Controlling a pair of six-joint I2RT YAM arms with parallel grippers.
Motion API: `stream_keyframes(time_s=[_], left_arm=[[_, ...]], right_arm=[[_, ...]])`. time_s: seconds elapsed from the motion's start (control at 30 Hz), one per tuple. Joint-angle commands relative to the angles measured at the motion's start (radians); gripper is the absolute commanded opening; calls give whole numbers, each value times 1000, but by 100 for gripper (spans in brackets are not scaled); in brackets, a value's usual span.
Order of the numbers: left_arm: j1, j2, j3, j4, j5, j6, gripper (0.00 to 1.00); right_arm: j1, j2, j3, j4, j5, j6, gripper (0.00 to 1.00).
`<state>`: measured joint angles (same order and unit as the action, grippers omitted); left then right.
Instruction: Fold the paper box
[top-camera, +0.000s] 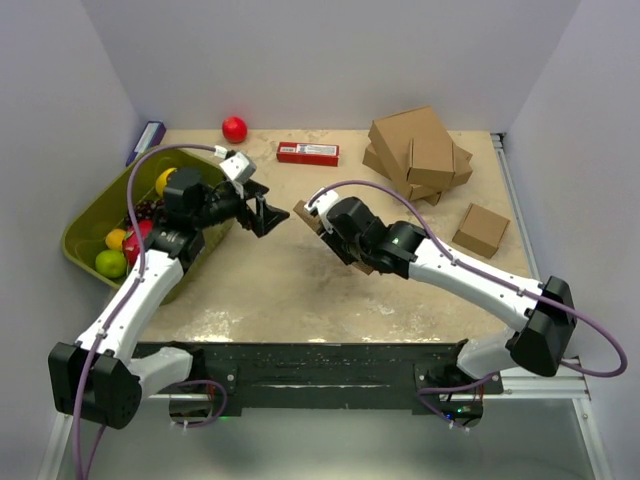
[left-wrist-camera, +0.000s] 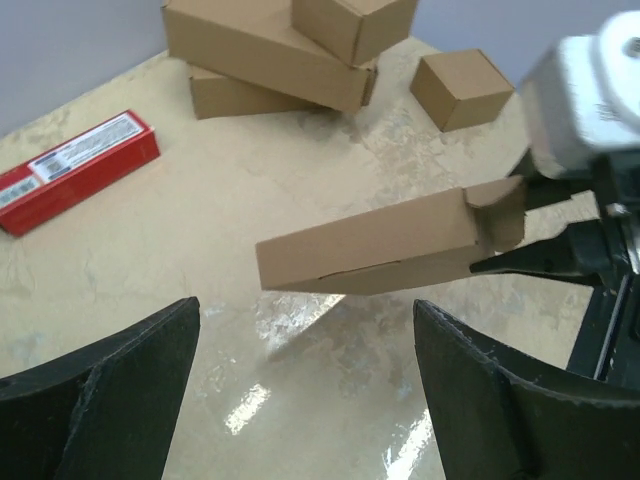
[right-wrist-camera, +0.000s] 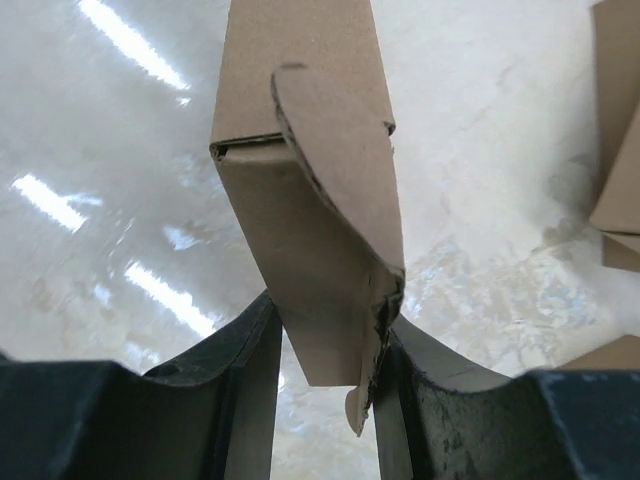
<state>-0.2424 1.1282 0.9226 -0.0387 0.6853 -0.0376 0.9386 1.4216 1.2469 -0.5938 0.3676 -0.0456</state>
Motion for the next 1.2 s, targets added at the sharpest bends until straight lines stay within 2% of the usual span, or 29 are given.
stream_keyframes(time_s=[0.0,0.13,0.2,0.33,0.53,0.6,0.73,0.93,1.17], left_arm=[[-9,-7,-18,-10,186,177,92],[-17,5,-24,-43,322,225,94],[-35,25,-21,-61,344,246,96],[-127,67,-2,-122,298,295,98],[-144,51,-24,-60,234,268,99],[-147,61,-28,-50,240,260,100],[-155,97,-22,-49,344,245,99],[-155,133,-11,-72,460,245,91],[-159,170,-2,-73,519,225,71]], right_arm=[[-24,-44,68,-119,-188,-17,23],[-52,-68,59,-123,-320,-33,23],[-63,-76,45,-120,-361,-43,23],[-64,-92,17,-103,-467,-60,23],[-66,-73,-15,-84,-522,-74,22],[-66,-64,-18,-80,-555,-80,22],[-67,-52,-21,-74,-576,-100,22],[-69,-56,-23,-55,-608,-119,22],[-70,-53,-17,-55,-657,-142,22]])
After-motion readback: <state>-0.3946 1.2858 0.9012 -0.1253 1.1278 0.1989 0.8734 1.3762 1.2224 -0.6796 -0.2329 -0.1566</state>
